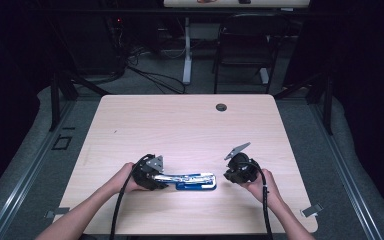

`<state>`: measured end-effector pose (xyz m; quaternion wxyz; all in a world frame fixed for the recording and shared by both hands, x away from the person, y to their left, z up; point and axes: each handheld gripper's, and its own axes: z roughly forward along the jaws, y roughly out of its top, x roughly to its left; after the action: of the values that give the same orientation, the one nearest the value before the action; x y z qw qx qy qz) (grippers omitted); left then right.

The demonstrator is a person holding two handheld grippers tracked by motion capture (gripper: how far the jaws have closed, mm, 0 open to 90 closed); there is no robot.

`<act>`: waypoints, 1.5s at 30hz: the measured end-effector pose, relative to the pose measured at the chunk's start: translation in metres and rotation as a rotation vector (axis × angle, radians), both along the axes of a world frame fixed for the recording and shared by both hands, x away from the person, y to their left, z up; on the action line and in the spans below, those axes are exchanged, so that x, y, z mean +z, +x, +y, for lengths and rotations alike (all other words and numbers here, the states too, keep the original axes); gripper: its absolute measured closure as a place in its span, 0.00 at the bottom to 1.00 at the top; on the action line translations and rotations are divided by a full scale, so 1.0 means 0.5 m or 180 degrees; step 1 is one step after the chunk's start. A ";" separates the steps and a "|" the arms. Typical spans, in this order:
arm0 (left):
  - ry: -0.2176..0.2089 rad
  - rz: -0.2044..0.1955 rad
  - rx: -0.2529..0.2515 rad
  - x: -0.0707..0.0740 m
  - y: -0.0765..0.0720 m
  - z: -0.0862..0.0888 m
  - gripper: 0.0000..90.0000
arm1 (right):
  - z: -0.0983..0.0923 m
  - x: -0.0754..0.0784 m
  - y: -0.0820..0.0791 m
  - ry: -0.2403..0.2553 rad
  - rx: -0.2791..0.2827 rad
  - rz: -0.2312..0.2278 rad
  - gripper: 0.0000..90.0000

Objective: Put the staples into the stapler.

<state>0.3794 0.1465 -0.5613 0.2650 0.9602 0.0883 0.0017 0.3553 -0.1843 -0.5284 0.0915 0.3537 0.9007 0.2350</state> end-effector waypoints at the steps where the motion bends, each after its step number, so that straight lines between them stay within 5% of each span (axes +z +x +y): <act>1: -0.0001 -0.0001 -0.0001 0.000 0.000 0.000 0.71 | 0.001 0.000 0.003 -0.0026 0.0012 0.0004 0.87; 20: 0.0030 0.0020 -0.0027 0.002 0.000 -0.001 0.71 | -0.001 0.025 0.026 0.0154 0.0182 -0.0168 0.87; 30: 0.0022 0.0034 -0.0064 0.002 0.002 0.000 0.72 | 0.002 0.042 0.042 0.0289 0.0547 -0.0154 0.87; 45: 0.0025 0.0029 -0.0074 0.002 0.002 -0.001 0.72 | 0.063 0.070 0.058 0.0308 0.1079 -0.0087 0.87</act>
<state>0.3805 0.1461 -0.5603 0.2608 0.9622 0.0782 -0.0054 0.3844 -0.1525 -0.4933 0.0457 0.1975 0.9337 0.2950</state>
